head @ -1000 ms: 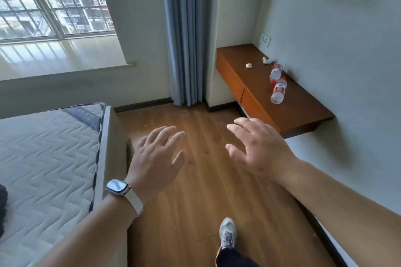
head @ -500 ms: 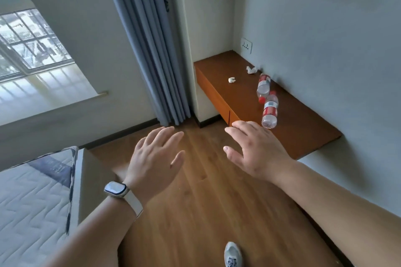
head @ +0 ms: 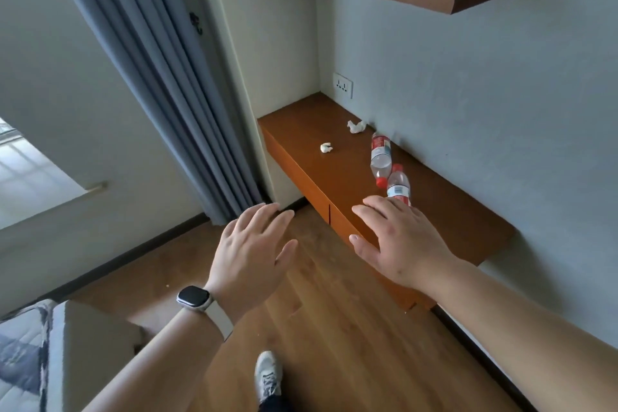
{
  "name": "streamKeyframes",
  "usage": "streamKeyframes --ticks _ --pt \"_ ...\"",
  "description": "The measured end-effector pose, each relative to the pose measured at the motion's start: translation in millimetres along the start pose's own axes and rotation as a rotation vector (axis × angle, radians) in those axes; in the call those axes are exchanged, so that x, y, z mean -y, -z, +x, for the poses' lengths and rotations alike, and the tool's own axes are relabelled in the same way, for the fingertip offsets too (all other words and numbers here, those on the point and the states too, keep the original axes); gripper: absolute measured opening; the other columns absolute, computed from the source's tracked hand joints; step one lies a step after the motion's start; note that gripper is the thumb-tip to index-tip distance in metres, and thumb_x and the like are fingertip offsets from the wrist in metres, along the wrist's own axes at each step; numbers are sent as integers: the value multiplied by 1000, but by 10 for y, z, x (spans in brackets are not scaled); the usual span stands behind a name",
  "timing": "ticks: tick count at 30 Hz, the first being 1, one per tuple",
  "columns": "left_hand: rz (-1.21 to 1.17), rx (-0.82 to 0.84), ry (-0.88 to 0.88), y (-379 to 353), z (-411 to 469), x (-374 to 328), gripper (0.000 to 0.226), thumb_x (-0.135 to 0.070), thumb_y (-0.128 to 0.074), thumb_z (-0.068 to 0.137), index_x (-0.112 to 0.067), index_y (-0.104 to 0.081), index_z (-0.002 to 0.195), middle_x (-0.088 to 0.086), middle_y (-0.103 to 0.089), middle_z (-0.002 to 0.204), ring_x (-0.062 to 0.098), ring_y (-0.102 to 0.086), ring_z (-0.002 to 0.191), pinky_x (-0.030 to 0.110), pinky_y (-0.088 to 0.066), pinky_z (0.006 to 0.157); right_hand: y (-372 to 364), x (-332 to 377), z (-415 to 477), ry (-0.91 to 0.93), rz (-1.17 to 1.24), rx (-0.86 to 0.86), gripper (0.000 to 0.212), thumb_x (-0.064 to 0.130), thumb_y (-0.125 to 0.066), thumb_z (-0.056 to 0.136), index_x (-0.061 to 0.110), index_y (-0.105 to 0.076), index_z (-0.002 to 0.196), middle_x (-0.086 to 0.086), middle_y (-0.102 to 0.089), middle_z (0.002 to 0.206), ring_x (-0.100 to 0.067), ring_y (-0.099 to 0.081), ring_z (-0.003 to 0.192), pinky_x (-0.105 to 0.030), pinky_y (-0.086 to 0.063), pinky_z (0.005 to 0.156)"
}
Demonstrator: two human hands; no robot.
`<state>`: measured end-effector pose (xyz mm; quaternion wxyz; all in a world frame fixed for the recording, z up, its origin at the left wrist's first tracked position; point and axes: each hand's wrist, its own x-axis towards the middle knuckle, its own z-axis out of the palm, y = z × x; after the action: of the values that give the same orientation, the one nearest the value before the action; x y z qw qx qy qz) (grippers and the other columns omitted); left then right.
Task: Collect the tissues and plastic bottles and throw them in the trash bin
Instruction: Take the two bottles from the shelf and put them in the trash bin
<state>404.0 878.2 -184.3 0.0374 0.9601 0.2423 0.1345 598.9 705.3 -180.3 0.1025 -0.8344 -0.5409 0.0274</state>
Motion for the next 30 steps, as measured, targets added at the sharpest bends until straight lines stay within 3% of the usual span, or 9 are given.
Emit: streamKeyframes --ticks 12,16,23,30 --pt "-126 83 -281 -498 1565 929 42 -45 -47 94 -26 -58 129 0 -58 134 27 -52 127 50 -46 98 -193 118 1079 -355 -88 61 57 59 -29 97 29 -35 144 7 -35 151 -16 -33 138 -38 -33 109" --pt "-151 142 -333 -604 1983 1170 42 -44 -52 96 -27 -55 135 -1 -54 141 25 -43 135 49 -39 107 -235 217 1310 -486 -116 49 56 58 -30 97 28 -36 145 7 -35 151 -18 -34 137 -39 -34 109" --pt "-242 287 -414 -777 2448 1097 51 -51 -36 99 -32 -37 146 -8 -36 153 17 -24 144 44 -28 116 -362 169 1392 -678 -142 37 56 57 -31 94 27 -42 140 5 -44 143 -19 -43 126 -37 -42 99" --pt "-249 354 -499 -1154 2843 767 50 -49 -39 98 -33 -39 145 -7 -38 152 17 -26 143 42 -26 114 -563 -178 1450 -796 -131 17 50 57 -40 94 26 -44 134 5 -50 136 -18 -49 120 -37 -48 95"
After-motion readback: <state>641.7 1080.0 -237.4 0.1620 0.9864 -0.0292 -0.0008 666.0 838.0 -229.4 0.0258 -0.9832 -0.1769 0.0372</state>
